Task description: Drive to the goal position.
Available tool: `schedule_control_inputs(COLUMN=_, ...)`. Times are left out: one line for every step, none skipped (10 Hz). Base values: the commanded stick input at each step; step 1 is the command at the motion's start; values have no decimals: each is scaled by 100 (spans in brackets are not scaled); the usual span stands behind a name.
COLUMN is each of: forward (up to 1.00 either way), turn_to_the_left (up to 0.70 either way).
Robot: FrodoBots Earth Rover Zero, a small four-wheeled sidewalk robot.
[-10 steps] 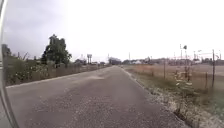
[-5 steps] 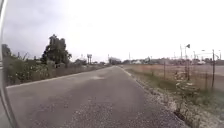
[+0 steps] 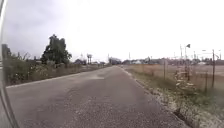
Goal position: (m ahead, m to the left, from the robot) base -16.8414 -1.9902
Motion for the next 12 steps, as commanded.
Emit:
schedule_control_inputs(forward=8, turn_to_the_left=0)
schedule_control_inputs(forward=8, turn_to_the_left=0)
schedule_control_inputs(forward=8, turn_to_the_left=0)
schedule_control_inputs(forward=8, turn_to_the_left=0)
schedule_control_inputs(forward=8, turn_to_the_left=0)
schedule_control_inputs(forward=7, turn_to_the_left=0)
schedule_control_inputs(forward=7, turn_to_the_left=0)
schedule_control_inputs(forward=7, turn_to_the_left=0)
schedule_control_inputs(forward=8, turn_to_the_left=0)
schedule_control_inputs(forward=7, turn_to_the_left=0)
schedule_control_inputs(forward=7, turn_to_the_left=0)
schedule_control_inputs(forward=8, turn_to_the_left=0)
